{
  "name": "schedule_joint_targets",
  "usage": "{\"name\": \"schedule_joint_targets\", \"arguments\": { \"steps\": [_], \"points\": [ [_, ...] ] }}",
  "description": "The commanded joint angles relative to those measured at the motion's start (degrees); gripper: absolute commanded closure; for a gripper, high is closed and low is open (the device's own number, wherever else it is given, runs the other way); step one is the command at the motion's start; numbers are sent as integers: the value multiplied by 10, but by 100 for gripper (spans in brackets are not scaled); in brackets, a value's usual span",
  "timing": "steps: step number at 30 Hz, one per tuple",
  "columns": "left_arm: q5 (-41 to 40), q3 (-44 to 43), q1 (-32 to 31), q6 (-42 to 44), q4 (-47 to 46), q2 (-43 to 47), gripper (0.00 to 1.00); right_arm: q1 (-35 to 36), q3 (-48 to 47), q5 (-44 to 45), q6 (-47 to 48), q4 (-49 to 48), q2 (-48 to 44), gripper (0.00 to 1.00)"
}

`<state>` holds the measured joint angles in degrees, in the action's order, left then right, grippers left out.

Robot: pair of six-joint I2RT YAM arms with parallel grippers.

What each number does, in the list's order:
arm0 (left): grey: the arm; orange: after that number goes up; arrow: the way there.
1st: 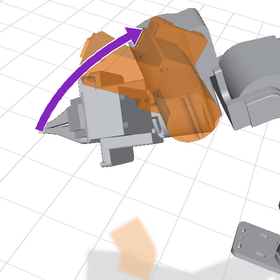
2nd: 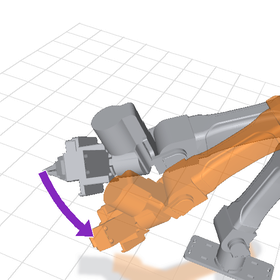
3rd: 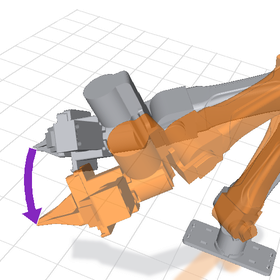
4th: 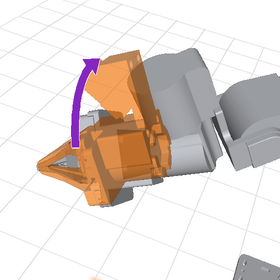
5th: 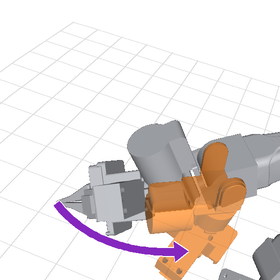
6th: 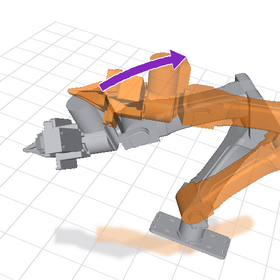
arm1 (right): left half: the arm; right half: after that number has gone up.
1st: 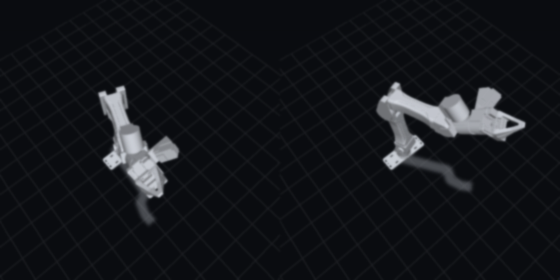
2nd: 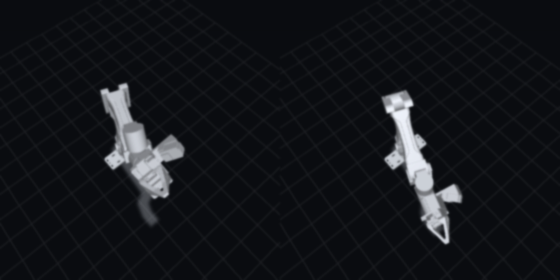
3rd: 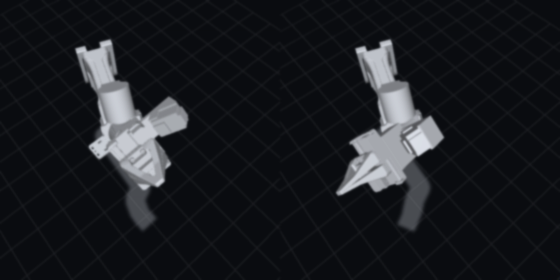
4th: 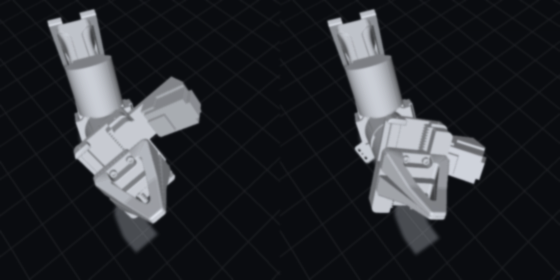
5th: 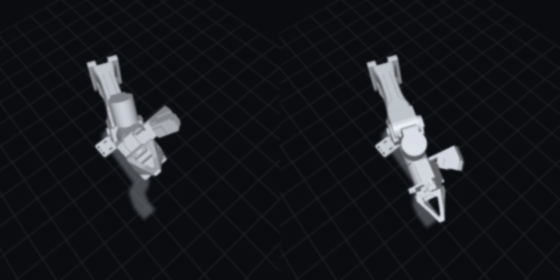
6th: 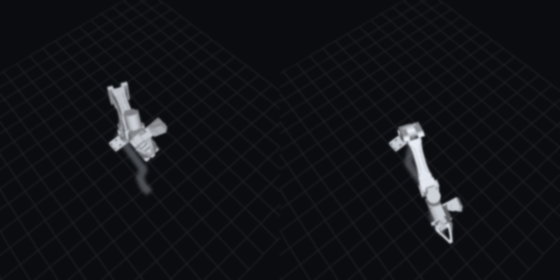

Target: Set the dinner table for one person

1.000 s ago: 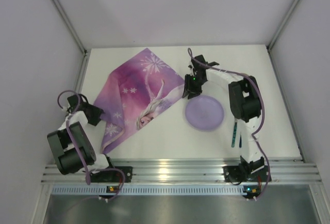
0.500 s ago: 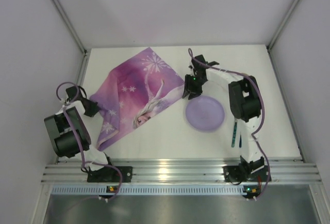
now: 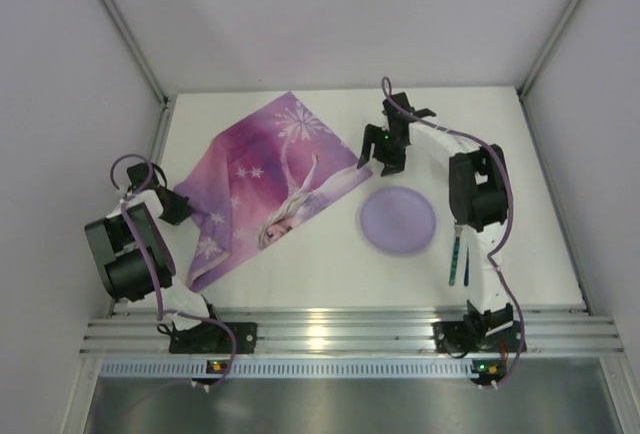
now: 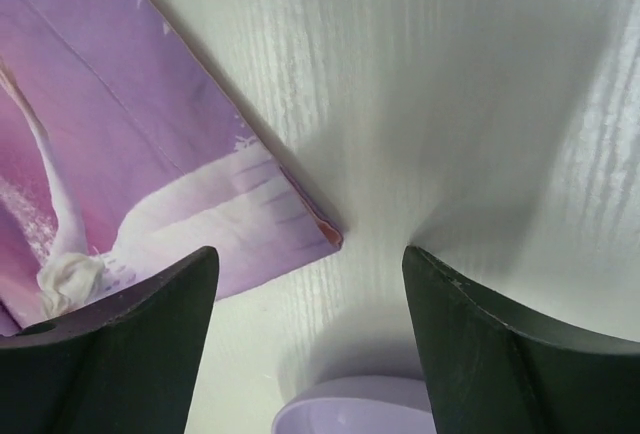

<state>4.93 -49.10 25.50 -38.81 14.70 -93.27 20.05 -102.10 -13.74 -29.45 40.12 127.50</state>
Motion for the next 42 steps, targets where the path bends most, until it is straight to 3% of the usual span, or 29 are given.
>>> {"name": "schedule_joint_targets", "arguments": {
  "steps": [1,7,10,11,12,14,22,26,32,37,42],
  "points": [
    [-10,0,1,17,38,-11,100,11,-24,-4,-27,-26,39,25],
    [-11,-13,-1,25,53,-14,100,54,-50,-7,-36,-22,71,35],
    [-10,-19,-1,26,55,-14,100,65,-41,-9,-32,-25,65,58],
    [-9,-22,-1,25,56,-14,100,66,-37,-9,-31,-25,58,77],
    [-8,-25,-2,25,58,-15,100,66,-34,-9,-30,-23,55,87],
    [-6,-36,-1,25,61,-17,100,61,-26,5,-25,-9,43,100],
    [-92,-159,-32,80,124,-55,100,7,45,95,18,40,-55,100],
    [-100,-272,-49,109,150,-95,100,-49,106,122,33,44,-117,100],
    [-125,-411,-86,123,173,-166,98,-77,141,126,62,58,-141,100],
    [-87,-486,-121,127,180,-243,42,-75,147,101,58,60,-145,100],
    [-139,-502,-145,112,241,-247,34,-52,158,86,48,68,-146,100]
  ]
}}
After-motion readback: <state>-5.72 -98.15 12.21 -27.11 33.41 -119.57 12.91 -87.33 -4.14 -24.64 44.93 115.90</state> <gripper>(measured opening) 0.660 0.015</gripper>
